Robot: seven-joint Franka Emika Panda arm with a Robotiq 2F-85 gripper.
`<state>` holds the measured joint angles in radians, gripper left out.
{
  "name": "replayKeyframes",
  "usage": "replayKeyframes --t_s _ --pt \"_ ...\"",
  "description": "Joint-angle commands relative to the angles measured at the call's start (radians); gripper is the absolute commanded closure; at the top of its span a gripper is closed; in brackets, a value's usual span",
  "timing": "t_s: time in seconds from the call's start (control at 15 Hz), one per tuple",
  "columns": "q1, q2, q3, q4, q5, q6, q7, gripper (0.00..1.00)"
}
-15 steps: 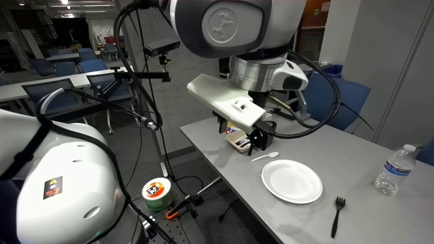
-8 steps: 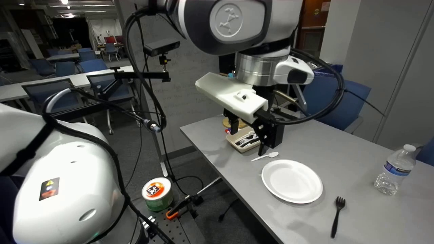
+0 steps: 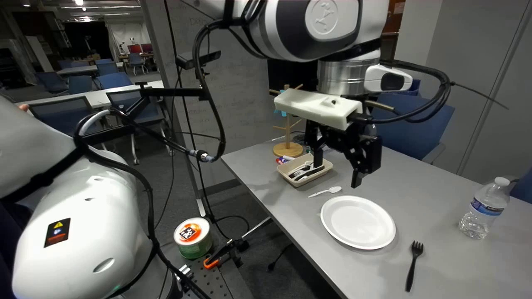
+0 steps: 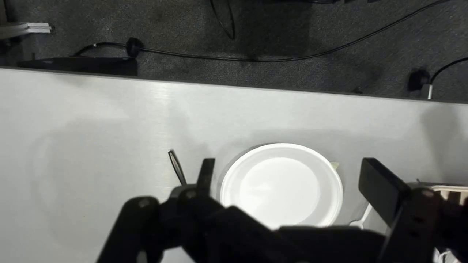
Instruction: Put the fork and the spoon on the plate
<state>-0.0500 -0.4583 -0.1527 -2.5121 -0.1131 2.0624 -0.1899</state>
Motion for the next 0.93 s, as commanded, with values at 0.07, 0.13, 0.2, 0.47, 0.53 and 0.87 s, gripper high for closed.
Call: replayKeyframes --t_s 0.07,0.13,0.2,0.47,0.53,0.87 --pt "-0.028 0.139 0.006 0.116 -0.035 0.044 -0.007 0.0" --pt "-0.022 0.077 0.01 0.061 -0.01 0.025 -0.004 0.0" --pt "-0.024 0.098 0.01 0.076 -0.011 0.034 -0.004 0.0" --pt "-0.026 0.13 0.01 0.1 -0.011 0.038 -0.003 0.0" --pt "-0.026 0.13 0.01 0.1 -0.011 0.038 -0.003 0.0" --pt "-0.035 0.157 -0.002 0.122 -0.013 0.039 -0.01 0.0"
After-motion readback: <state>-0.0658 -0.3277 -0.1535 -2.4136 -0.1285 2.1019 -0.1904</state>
